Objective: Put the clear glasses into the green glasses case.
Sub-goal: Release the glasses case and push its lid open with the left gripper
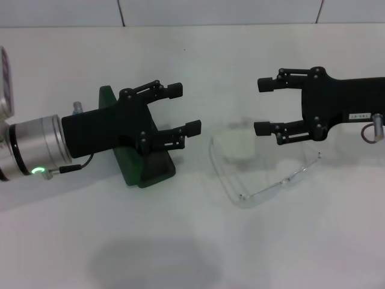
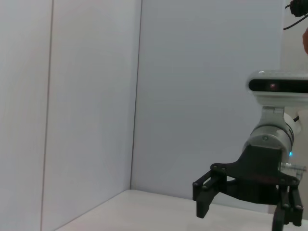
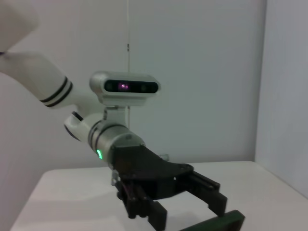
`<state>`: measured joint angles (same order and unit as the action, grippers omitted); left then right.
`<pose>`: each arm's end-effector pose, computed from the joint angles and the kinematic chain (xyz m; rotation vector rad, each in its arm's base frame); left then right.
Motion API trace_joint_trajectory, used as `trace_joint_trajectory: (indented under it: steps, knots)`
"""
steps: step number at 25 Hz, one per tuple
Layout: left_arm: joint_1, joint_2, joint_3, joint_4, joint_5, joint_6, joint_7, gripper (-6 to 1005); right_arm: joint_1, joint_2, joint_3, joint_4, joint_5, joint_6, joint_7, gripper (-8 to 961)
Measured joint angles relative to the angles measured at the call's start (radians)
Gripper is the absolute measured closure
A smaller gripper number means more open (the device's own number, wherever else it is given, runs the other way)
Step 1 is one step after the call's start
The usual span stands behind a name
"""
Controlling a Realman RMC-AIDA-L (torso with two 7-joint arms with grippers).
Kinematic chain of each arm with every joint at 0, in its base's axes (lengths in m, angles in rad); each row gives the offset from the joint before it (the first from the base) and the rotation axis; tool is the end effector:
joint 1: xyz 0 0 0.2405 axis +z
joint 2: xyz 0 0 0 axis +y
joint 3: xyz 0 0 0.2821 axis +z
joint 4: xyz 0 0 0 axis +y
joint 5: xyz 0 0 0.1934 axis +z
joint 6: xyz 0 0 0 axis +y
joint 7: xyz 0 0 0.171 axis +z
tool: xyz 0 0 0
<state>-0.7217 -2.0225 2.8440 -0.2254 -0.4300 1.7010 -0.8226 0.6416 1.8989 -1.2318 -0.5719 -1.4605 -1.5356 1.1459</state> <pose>-0.2319 0.3378 -0.0482 -2.6525 -0.2764 -1.0347 0.1990 0.3649 -0.0138 -2.8673 0.0075 0.8033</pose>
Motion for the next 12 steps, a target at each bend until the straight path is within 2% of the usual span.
trace_joint_trajectory:
  steps: [4, 8, 12]
  knots:
    - [-0.016, 0.006, 0.000, -0.028, -0.001, 0.002, -0.088, 145, 0.001, 0.005, 0.000, -0.004, -0.004, 0.020, -0.001, 120]
    - [-0.066, 0.008, 0.000, -0.194, -0.001, 0.003, -0.388, 148, -0.001, 0.005, 0.000, -0.013, -0.011, 0.021, -0.002, 121]
    - [-0.111, -0.001, 0.001, -0.359, 0.046, 0.010, -0.625, 151, 0.000, 0.005, 0.000, -0.015, -0.012, 0.021, -0.002, 121]
